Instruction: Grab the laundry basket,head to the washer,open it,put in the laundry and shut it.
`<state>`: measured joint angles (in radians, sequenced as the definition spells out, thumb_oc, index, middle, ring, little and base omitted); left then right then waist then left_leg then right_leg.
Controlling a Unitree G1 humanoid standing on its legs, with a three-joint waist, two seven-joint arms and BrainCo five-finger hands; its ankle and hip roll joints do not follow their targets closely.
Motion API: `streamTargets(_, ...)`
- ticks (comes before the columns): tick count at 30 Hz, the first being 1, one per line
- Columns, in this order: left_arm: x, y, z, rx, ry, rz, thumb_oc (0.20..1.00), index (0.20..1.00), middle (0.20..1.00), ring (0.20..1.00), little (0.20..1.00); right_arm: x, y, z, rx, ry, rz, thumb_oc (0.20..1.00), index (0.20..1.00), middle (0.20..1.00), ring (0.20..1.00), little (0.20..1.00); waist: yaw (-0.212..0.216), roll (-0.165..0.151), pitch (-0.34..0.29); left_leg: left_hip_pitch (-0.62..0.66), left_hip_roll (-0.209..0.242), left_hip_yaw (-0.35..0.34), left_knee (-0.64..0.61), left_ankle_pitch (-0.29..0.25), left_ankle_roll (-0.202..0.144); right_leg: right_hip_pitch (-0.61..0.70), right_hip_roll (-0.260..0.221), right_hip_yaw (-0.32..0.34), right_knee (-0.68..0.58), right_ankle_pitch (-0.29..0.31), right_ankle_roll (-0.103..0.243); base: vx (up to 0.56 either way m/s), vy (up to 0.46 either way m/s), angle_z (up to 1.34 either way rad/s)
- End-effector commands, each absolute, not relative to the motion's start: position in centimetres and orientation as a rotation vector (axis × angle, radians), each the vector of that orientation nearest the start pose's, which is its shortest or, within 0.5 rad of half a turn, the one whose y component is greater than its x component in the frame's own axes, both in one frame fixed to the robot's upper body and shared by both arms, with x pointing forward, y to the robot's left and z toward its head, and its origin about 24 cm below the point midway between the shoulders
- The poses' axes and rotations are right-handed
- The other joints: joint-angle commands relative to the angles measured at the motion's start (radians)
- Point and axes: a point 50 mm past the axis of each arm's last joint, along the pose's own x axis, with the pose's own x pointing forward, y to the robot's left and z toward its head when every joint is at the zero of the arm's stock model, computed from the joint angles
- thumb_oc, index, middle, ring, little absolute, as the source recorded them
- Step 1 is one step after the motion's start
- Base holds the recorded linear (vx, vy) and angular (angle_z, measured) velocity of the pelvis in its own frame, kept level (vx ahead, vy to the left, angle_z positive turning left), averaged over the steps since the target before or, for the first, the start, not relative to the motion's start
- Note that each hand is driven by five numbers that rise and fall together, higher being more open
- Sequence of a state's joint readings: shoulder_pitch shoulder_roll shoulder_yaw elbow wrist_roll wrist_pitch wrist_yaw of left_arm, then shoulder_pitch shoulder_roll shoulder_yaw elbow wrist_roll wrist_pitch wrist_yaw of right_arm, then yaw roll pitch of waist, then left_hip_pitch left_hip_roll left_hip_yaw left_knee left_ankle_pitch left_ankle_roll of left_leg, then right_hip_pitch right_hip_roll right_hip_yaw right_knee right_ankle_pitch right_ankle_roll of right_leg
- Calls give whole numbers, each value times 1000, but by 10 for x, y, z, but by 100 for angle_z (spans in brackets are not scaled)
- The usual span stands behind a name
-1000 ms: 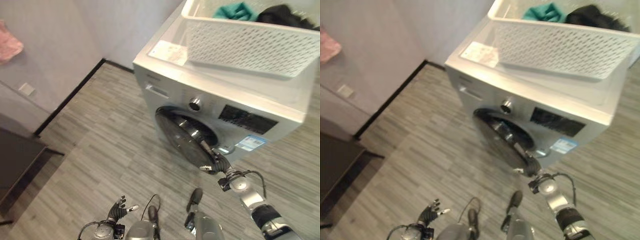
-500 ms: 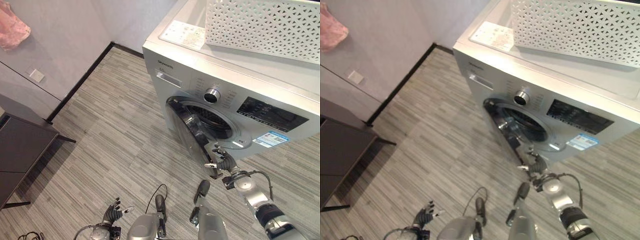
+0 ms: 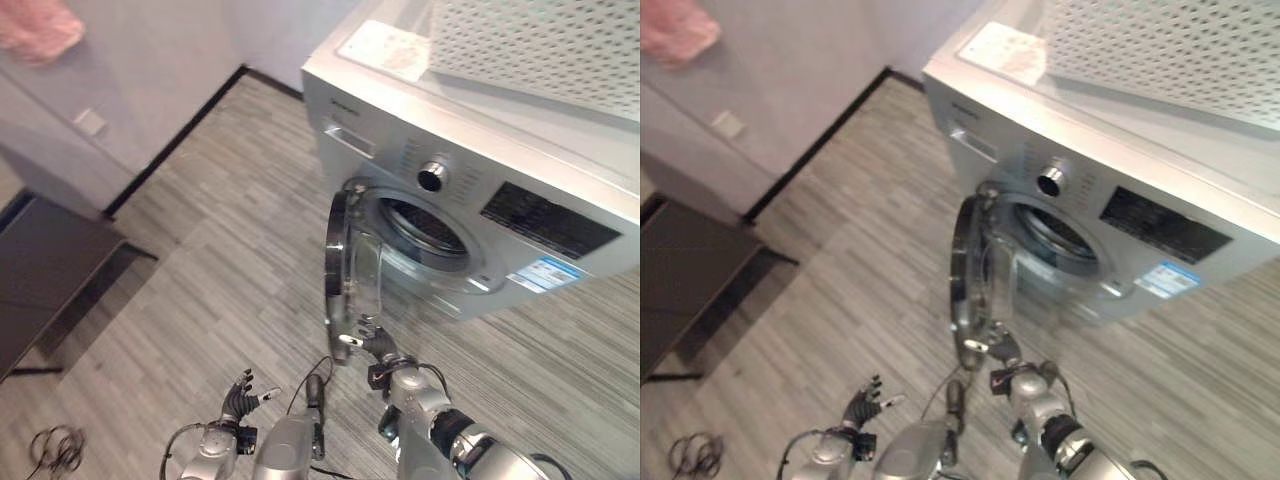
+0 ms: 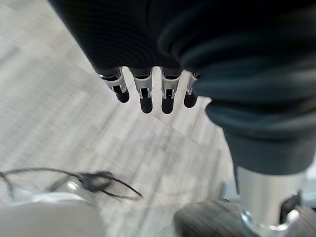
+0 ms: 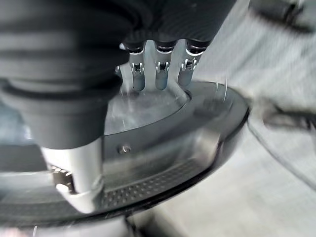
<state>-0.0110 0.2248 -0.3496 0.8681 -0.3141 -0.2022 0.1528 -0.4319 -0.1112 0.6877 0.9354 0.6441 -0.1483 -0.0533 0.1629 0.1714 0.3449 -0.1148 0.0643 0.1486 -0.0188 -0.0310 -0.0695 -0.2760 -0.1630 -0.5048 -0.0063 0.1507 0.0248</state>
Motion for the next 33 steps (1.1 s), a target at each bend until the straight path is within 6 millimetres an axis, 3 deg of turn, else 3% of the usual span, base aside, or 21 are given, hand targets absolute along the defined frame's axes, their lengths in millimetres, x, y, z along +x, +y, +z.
streamTargets(1,199,202,-78,178,414,144,1000,1000,1000,1000,1000,274,-22,-48,150,504,417,1000,1000,1000,1000,1000,65,-54,-3,-42,-55,-20,144,-96,46,114,-169,87,-58,10,135,45,47,20)
streamTargets(3,207,207,-65,190,340,172,1000,1000,1000,1000,1000,274,-29,-50,152,510,390,1000,1000,1000,1000,1000,69,-53,-3,-37,-59,-26,145,-100,51,111,-170,96,-39,3,136,69,46,11)
streamTargets(4,221,216,-33,239,178,229,1000,1000,1000,1000,1000,271,-46,-59,142,535,332,1000,1000,1000,1000,1000,69,-53,-8,-20,-63,-35,145,-113,61,108,-174,113,1,-16,139,105,59,7)
streamTargets(6,229,222,-2,298,29,241,1000,1000,1000,1000,1000,269,-63,-67,137,557,273,1000,1000,1000,1000,1000,74,-50,-16,5,-65,-31,142,-127,70,97,-185,111,75,-48,144,137,81,15)
streamTargets(7,233,220,27,279,-101,202,1000,1000,1000,1000,1000,263,-83,-76,131,586,213,1000,1000,1000,1000,1000,63,-44,-8,35,-67,-44,147,-142,85,85,-183,145,163,-69,146,83,45,11)
streamTargets(10,234,210,46,245,-176,92,1000,1000,1000,1000,1000,261,-102,-81,115,598,165,1000,1000,1000,1000,1000,36,-48,5,43,-75,-50,153,-136,95,54,-161,209,186,-71,132,76,-25,12)
streamTargets(11,240,198,54,178,-177,-92,1000,1000,1000,1000,1000,262,-123,-83,86,615,127,1000,1000,1000,1000,1000,0,-42,13,62,-69,-41,150,-150,94,8,-138,251,172,-56,135,151,-41,21)
streamTargets(12,242,196,57,138,-160,-167,1000,1000,1000,1000,1000,259,-135,-87,61,642,114,1000,1000,1000,1000,1000,-13,-42,11,75,-60,-26,149,-160,91,-7,-138,243,152,-45,139,235,-72,0)
streamTargets(15,239,183,45,-12,-13,-414,1000,1000,1000,1000,1000,240,-158,-102,13,732,108,1000,1000,1000,1000,1000,-51,-56,-16,130,-43,3,130,-176,84,9,-122,228,101,-36,140,170,-57,-45)
streamTargets(16,239,183,45,-12,-13,-414,1000,1000,1000,1000,1000,240,-158,-102,13,732,108,1000,1000,1000,1000,1000,-51,-56,-16,130,-43,3,130,-176,84,10,-122,228,101,-36,140,429,-137,-62)
streamTargets(18,227,168,33,-61,276,-866,1000,1000,1000,1000,1000,186,-190,-134,-15,930,76,1000,1000,1000,1000,1000,-150,-97,-101,231,21,39,170,-198,56,71,-43,277,113,-72,109,617,-259,-37)
streamTargets(19,228,167,33,-61,276,-868,1000,1000,1000,1000,1000,186,-190,-134,-14,930,75,1000,1000,1000,1000,1000,-148,-96,-100,233,23,40,170,-199,55,73,-41,277,113,-72,109,672,-520,-44)
streamTargets(20,221,162,16,-111,513,-1024,1000,1000,1000,1000,1000,166,-204,-142,-48,1004,47,1000,1000,1000,1000,1000,-180,-110,-116,146,112,21,498,-67,13,166,39,290,87,-119,52,346,-359,-56)
streamTargets(21,221,161,16,-110,514,-1028,1000,1000,1000,1000,1000,166,-204,-142,-45,1003,44,1000,1000,1000,1000,1000,-178,-104,-116,137,120,15,513,-73,10,166,45,285,86,-120,50,410,-472,-62)
streamTargets(23,215,158,13,-135,627,-1117,1000,1000,1000,1000,1000,160,-218,-142,-26,1010,-12,1000,1000,1000,1000,1000,-196,-117,-114,35,144,-31,701,3,1,197,86,299,56,-139,6,156,-220,-26)
streamTargets(24,215,163,11,-91,684,-1133,1000,1000,1000,1000,1000,158,-226,-141,-20,1011,-46,1000,1000,1000,1000,1000,-210,-128,-115,-3,158,-36,709,6,6,216,83,303,43,-151,0,217,-107,-38)
streamTargets(26,220,177,11,56,731,-1136,1000,1000,1000,1000,1000,158,-242,-137,-13,999,-112,1000,1000,1000,1000,1000,-210,-143,-124,-57,162,-28,571,-40,11,248,62,316,11,-161,20,291,122,-43)
streamTargets(27,225,192,2,165,754,-1076,1000,1000,1000,1000,1000,162,-248,-134,16,967,-149,1000,1000,1000,1000,1000,-199,-148,-130,-90,157,-28,302,34,-4,258,53,336,-3,-151,32,295,238,-37)
streamTargets(28,225,201,-6,214,763,-1032,1000,1000,1000,1000,1000,161,-250,-133,23,965,-168,1000,1000,1000,1000,1000,-184,-151,-129,-112,154,-51,241,83,-19,268,53,347,-6,-154,33,279,209,-48)
streamTargets(30,219,223,-31,319,815,-911,1000,1000,1000,1000,1000,158,-252,-133,30,959,-154,1000,1000,1000,1000,1000,-200,-139,-142,-31,146,-50,135,65,-29,264,68,383,21,-173,53,252,79,-87)
streamTargets(33,215,237,-53,465,822,-796,1000,1000,1000,1000,1000,163,-255,-129,73,915,-196,1000,1000,1000,1000,1000,-222,-137,-159,-17,121,-16,114,72,-31,244,45,401,4,-149,54,142,154,-102)
